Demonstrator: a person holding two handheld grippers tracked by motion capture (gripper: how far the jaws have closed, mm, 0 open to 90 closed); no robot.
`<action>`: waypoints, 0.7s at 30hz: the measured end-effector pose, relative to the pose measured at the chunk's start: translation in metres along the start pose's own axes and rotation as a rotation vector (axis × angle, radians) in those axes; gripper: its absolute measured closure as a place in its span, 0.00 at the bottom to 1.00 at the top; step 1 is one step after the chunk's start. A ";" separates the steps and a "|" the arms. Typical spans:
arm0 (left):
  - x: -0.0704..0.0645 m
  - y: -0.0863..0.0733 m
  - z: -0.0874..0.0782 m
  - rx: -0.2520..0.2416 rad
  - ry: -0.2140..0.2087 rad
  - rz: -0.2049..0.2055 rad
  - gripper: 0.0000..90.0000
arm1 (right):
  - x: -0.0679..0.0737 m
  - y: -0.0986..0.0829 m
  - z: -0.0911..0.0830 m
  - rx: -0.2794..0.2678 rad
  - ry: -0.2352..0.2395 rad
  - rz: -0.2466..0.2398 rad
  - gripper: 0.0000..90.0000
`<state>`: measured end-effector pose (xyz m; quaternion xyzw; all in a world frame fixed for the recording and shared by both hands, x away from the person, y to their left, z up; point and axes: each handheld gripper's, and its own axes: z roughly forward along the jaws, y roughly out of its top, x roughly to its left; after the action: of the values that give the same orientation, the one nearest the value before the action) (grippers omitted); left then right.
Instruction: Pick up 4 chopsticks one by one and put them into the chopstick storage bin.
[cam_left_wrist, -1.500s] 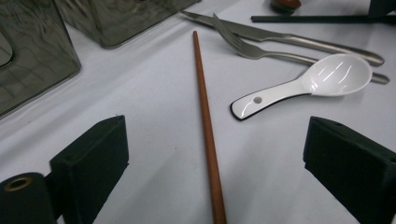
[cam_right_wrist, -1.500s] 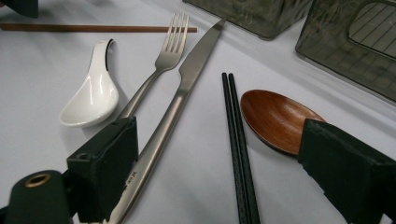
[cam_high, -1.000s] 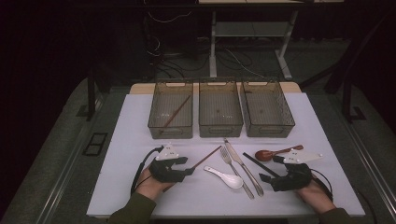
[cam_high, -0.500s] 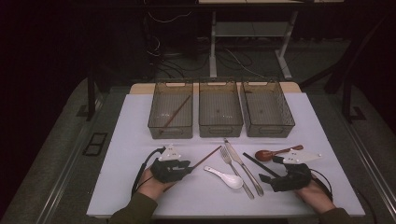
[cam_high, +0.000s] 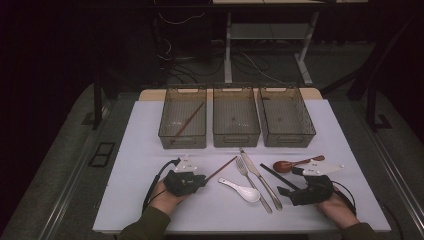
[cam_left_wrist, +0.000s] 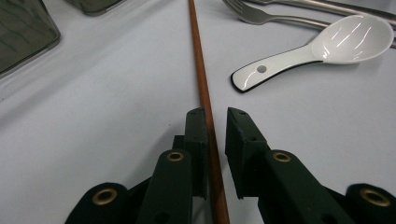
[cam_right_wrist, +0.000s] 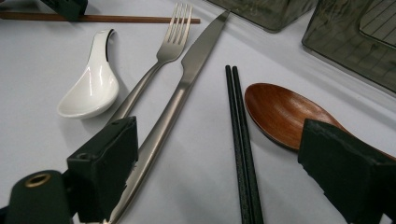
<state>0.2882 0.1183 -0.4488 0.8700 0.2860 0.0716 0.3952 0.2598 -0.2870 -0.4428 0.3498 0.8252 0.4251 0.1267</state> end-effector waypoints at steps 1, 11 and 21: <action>0.000 0.000 0.000 0.003 0.001 0.002 0.86 | 0.000 0.000 0.000 0.002 0.000 0.000 0.13; -0.003 0.000 0.002 0.020 0.027 0.037 0.91 | 0.000 0.000 0.000 0.003 0.001 -0.003 0.13; -0.004 0.002 0.003 0.029 0.037 0.014 0.93 | 0.000 0.000 0.000 0.004 0.001 -0.005 0.13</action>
<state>0.2864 0.1133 -0.4488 0.8761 0.2882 0.0866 0.3766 0.2597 -0.2867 -0.4431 0.3479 0.8270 0.4233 0.1264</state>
